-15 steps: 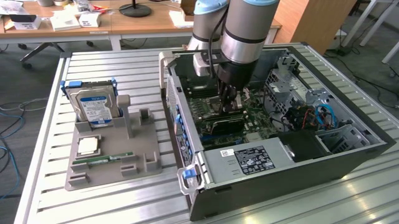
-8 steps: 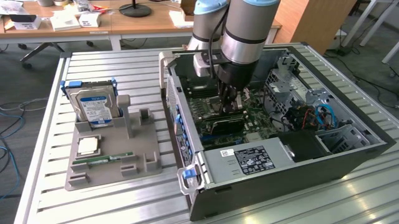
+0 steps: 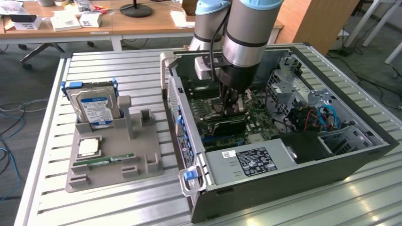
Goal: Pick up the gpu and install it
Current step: 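Press down on the gpu until it lock into place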
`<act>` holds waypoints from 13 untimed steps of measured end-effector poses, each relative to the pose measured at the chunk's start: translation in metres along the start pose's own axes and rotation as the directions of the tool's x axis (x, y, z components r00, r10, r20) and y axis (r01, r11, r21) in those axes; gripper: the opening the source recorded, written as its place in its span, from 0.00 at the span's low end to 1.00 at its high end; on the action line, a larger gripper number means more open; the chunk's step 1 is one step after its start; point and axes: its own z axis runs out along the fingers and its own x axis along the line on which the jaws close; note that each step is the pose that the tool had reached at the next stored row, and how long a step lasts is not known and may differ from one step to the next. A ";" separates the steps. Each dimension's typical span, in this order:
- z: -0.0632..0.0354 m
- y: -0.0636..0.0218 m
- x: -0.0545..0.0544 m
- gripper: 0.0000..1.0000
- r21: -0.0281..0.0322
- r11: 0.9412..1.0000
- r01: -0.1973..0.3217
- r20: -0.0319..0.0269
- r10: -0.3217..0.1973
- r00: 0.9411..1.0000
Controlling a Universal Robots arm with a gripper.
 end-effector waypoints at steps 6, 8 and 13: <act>0.0032 0.0001 0.000 0.11 0.000 1.000 0.000 0.000 0.000 1.000; 0.0033 0.0001 0.000 0.11 0.000 1.000 0.000 0.000 0.000 1.000; 0.0066 0.0002 0.000 0.11 0.000 1.000 0.000 0.000 0.000 1.000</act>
